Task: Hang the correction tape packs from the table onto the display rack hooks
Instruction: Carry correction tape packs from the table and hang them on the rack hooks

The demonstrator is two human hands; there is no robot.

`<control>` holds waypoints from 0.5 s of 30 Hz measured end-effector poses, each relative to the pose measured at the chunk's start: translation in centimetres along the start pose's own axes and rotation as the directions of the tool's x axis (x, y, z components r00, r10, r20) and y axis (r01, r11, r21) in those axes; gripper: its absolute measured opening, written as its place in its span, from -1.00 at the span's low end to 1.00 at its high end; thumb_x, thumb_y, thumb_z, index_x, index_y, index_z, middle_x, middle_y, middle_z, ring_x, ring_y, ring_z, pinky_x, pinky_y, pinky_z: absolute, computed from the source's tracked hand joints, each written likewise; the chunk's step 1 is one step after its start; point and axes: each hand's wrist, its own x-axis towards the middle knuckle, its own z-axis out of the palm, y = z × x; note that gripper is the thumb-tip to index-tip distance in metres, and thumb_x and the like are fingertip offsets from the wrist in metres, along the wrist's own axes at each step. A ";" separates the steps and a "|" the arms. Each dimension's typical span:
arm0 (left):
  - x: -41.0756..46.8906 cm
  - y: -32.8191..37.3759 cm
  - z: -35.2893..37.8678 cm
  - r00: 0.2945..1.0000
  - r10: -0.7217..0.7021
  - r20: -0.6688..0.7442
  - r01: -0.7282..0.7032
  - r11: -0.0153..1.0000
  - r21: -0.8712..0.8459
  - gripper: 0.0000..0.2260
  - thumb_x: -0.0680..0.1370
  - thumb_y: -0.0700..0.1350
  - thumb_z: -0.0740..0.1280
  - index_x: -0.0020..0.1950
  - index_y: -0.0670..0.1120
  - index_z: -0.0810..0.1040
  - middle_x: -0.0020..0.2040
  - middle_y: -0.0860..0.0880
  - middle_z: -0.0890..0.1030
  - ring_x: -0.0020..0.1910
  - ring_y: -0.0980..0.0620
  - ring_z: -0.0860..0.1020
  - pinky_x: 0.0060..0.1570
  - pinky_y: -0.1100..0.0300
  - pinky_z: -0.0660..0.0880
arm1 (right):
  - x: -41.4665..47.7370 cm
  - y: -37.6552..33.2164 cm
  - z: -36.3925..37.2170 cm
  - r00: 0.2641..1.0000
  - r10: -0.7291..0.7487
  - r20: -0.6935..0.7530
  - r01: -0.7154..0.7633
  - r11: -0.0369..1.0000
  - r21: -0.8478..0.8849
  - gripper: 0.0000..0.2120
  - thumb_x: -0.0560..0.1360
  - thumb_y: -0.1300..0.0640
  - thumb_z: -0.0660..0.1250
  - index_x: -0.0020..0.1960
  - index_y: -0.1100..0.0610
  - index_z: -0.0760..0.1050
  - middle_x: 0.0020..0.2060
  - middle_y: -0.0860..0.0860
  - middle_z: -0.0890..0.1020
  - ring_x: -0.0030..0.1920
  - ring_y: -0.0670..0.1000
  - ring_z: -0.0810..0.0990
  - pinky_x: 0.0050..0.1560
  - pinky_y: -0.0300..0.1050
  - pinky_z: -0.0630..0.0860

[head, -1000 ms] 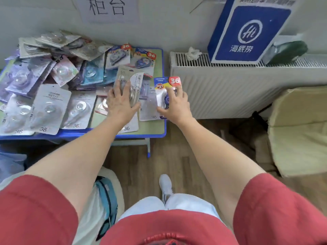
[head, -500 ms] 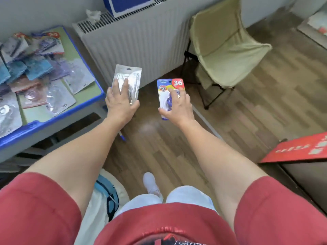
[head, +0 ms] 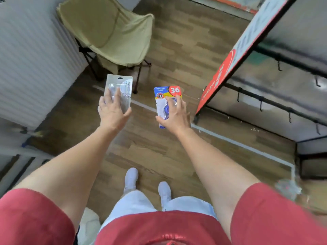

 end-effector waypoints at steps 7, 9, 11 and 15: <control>-1.6 14.1 3.5 0.940 0.321 0.117 -0.322 0.947 -0.009 -0.28 0.53 0.04 0.33 0.57 0.00 0.01 0.57 -0.12 -0.06 0.48 -0.22 0.06 0.42 -0.04 0.06 | -5.2 9.6 -4.9 0.934 0.318 -0.164 -0.306 0.947 0.095 -0.25 0.42 -0.12 0.40 0.50 0.03 0.16 0.48 0.12 0.09 0.42 0.23 0.14 0.32 0.14 0.30; -2.5 16.8 4.2 0.895 0.417 0.159 -0.422 0.907 -0.003 -0.28 0.53 0.03 0.33 0.57 0.00 0.01 0.57 -0.12 -0.06 0.48 -0.23 0.06 0.42 -0.06 0.06 | -7.0 11.5 -5.9 0.890 0.408 -0.204 -0.392 0.913 0.116 -0.24 0.43 -0.12 0.39 0.50 0.04 0.15 0.49 0.13 0.08 0.43 0.24 0.13 0.33 0.15 0.29; -3.5 19.4 4.9 0.847 0.497 0.189 -0.503 0.864 -0.018 -0.28 0.53 0.03 0.33 0.57 0.01 0.01 0.57 -0.11 -0.07 0.48 -0.25 0.04 0.42 -0.07 0.05 | -8.9 13.2 -6.9 0.840 0.486 -0.243 -0.465 0.874 0.139 -0.24 0.43 -0.12 0.39 0.51 0.06 0.14 0.50 0.14 0.05 0.44 0.25 0.12 0.35 0.16 0.27; -6.3 25.3 5.6 0.764 0.613 0.201 -0.606 0.789 -0.100 -0.30 0.53 0.03 0.32 0.57 0.00 0.03 0.58 -0.11 -0.06 0.48 -0.25 0.05 0.43 -0.07 0.03 | -12.6 16.4 -9.8 0.727 0.602 -0.329 -0.566 0.798 0.209 -0.23 0.42 -0.08 0.41 0.51 0.07 0.15 0.50 0.15 0.06 0.44 0.25 0.13 0.36 0.19 0.25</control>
